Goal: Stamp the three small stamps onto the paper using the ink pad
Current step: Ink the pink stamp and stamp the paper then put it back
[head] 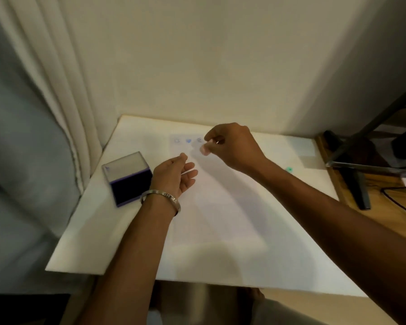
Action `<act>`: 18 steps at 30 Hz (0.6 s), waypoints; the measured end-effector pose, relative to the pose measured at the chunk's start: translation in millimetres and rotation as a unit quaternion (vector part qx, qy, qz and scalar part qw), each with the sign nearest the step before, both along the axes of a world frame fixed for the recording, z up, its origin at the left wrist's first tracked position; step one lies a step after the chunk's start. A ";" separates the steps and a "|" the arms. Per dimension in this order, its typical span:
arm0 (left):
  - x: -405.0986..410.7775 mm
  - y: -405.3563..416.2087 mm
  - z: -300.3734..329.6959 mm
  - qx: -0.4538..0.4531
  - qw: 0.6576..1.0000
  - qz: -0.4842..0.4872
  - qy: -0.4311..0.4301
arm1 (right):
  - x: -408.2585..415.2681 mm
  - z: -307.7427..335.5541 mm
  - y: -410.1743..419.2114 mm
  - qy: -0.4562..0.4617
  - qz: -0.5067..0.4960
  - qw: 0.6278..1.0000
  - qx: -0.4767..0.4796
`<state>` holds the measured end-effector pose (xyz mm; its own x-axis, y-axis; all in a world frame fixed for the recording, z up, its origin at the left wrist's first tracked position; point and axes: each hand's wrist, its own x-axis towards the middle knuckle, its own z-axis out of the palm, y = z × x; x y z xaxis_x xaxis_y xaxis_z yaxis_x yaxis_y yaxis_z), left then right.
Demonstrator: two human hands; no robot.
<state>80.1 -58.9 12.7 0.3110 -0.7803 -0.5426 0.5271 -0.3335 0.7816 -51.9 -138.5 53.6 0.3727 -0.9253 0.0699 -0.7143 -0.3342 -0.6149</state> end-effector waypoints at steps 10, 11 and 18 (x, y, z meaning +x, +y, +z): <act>58.1 22.8 2.9 -0.033 0.998 0.037 0.040 | 71.3 -14.9 31.5 -0.091 0.064 0.991 0.079; 61.7 23.5 2.3 -0.036 0.997 0.045 0.045 | 75.2 -14.4 32.3 -0.101 0.063 0.989 0.088; 72.4 22.4 4.4 -0.030 0.993 0.115 0.019 | 92.3 -14.9 37.3 -0.161 0.053 0.981 0.090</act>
